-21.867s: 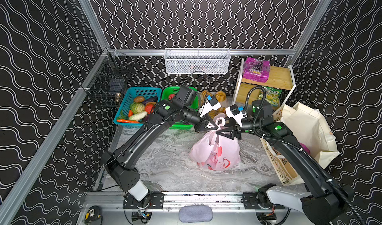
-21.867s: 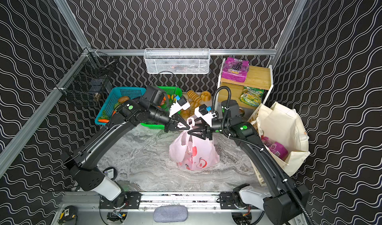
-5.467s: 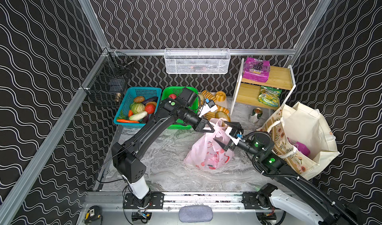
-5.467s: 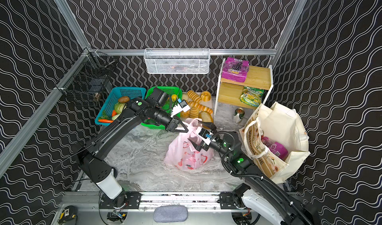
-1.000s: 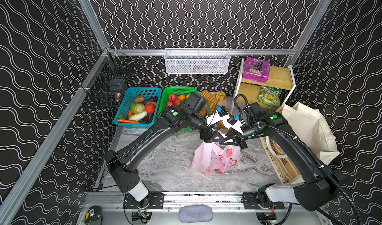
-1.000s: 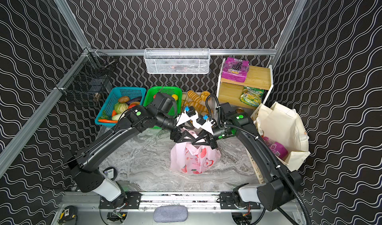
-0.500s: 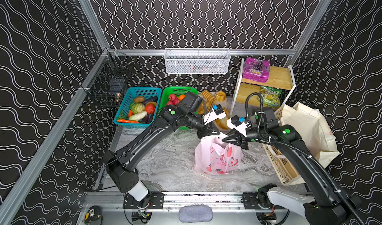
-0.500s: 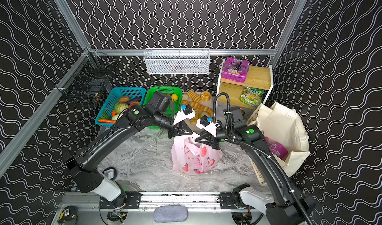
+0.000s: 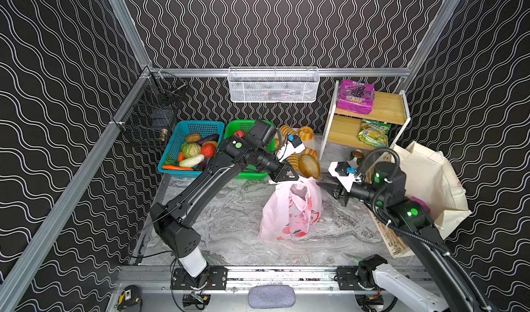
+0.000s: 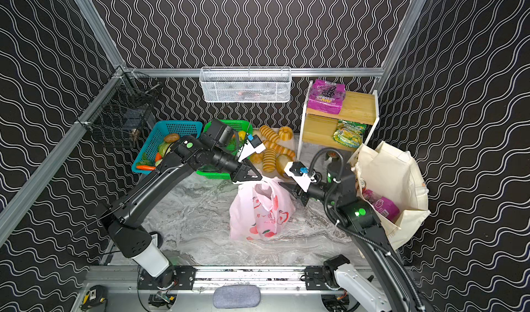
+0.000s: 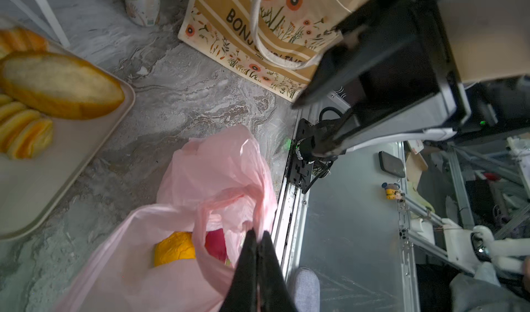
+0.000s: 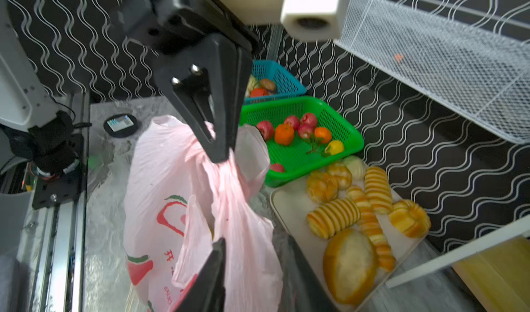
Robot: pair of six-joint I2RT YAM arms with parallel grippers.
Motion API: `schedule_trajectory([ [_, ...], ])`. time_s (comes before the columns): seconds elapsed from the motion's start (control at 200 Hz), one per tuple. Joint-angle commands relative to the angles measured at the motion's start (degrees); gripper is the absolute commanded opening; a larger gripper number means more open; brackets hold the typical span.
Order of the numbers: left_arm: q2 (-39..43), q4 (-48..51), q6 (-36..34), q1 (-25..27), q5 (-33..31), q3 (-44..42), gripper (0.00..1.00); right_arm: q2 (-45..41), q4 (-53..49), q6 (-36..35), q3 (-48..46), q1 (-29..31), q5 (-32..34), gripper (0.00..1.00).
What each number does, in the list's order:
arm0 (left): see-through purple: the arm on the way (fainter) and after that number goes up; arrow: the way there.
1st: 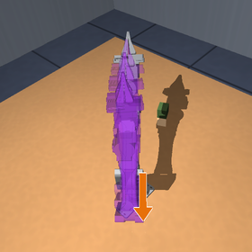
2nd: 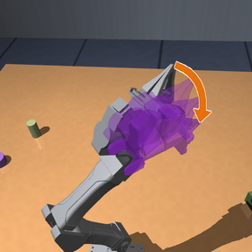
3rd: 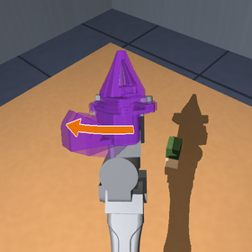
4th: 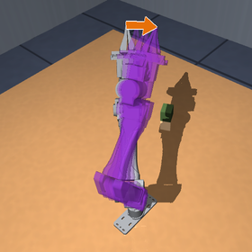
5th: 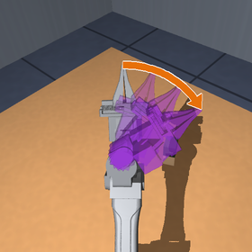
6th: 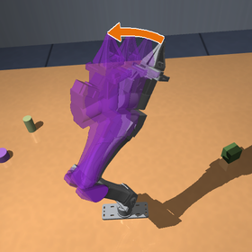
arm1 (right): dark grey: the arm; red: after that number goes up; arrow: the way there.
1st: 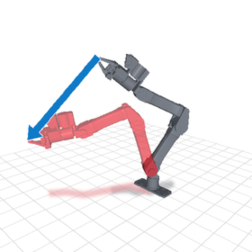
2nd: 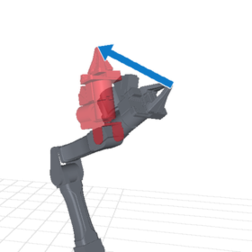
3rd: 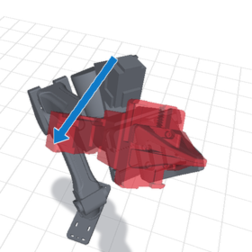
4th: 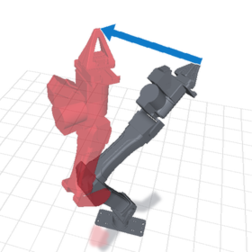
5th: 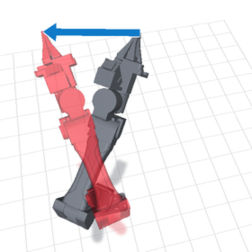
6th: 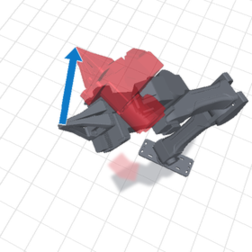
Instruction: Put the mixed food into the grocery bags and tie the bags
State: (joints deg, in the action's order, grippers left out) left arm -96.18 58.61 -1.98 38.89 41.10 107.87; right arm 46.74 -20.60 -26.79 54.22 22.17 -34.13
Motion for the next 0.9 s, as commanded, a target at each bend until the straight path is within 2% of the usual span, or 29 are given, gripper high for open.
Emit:
schedule_trajectory([
  [0.0,-0.04,1.27,4.74,-0.59,1.90,0.59,0.00,-1.64,13.51,6.01,-4.64,1.93,-5.20,0.23],
  [0.02,-0.06,1.08,5.35,-0.72,2.16,0.58,0.00,-1.66,14.28,6.45,-5.25,2.45,-4.85,0.21],
  [0.075,-0.22,0.76,6.57,-0.81,2.59,0.37,0.00,-1.53,17.41,6.88,-7.70,8.60,0.22,0.19],
  [0.195,-0.56,0.19,8.45,-0.92,3.32,-0.33,0.00,-0.32,23.46,2.34,-11.06,19.54,17.39,0.17],
  [0.27,-0.91,0.28,9.26,-1.00,3.23,-0.63,0.00,1.47,26.13,0.32,-11.23,22.95,22.72,0.16],
  [0.35,-0.72,-0.92,10.48,-1.10,4.39,-1.76,0.00,4.06,28.71,-2.66,-12.34,25.95,31.31,0.17],
  [0.48,-0.23,-2.79,11.99,-1.32,5.58,-3.08,0.00,6.39,32.56,-6.04,-15.43,28.35,41.33,0.23],
  [0.596,0.36,-4.30,12.99,-1.53,7.63,-4.44,0.00,5.39,37.50,-8.26,-18.78,28.45,44.18,0.29],
  [0.751,0.47,-3.86,12.70,-1.54,8.27,-4.95,0.00,6.73,36.97,-9.92,-18.48,28.43,44.74,0.30],
  [0.891,0.66,-4.68,13.44,-1.54,9.14,-5.22,0.00,7.14,41.51,-11.53,-20.10,28.46,43.53,0.32],
])
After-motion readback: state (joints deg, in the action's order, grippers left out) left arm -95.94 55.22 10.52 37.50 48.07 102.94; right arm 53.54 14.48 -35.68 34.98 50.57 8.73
